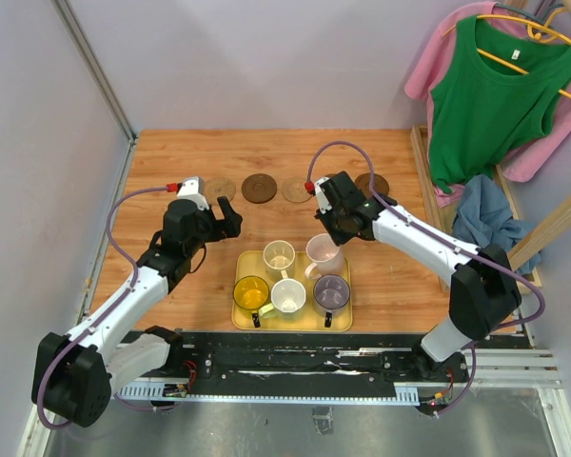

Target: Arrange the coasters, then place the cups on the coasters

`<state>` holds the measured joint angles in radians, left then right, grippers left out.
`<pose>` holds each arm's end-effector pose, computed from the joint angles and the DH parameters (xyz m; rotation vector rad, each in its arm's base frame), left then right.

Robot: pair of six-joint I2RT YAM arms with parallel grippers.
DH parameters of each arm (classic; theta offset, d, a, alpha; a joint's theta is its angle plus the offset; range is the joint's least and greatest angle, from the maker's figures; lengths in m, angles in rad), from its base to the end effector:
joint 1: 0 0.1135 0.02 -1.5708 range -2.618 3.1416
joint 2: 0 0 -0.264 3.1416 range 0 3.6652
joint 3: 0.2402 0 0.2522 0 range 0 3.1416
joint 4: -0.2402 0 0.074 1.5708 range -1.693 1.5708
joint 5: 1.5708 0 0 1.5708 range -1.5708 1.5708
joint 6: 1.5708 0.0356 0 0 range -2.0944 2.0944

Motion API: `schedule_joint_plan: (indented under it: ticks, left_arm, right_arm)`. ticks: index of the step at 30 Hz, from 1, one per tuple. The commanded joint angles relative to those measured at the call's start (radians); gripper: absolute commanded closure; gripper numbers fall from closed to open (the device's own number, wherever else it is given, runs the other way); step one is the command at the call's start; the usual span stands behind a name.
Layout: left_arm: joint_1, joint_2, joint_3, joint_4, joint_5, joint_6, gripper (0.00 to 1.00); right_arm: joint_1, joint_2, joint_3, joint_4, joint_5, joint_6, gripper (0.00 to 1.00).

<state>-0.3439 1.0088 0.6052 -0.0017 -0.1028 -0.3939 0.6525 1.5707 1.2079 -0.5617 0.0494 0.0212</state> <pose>0.2165 -0.0737 0.2527 -0.1173 1.9899 -0.3779 0.2683 0.2028 0.2592 -0.7586 2.3897 0.2190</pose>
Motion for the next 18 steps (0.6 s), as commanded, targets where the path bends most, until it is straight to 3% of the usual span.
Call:
schedule_joint_plan:
  ticks: [1,9,18]
  left_arm:
    - [-0.006,-0.023,-0.009,0.013,-0.007,-0.002,0.0]
    - [-0.005,-0.025,-0.01,0.009,-0.004,-0.004,0.0]
    - [-0.004,-0.035,-0.016,0.011,-0.001,-0.007,0.0]
  right_arm:
    - [0.021,-0.014,0.009,0.045,0.062,-0.008,0.99]
    - [0.021,-0.074,-0.035,0.111,0.071,0.006,0.99]
    - [0.008,-0.186,-0.105,0.212,0.244,0.01,0.99]
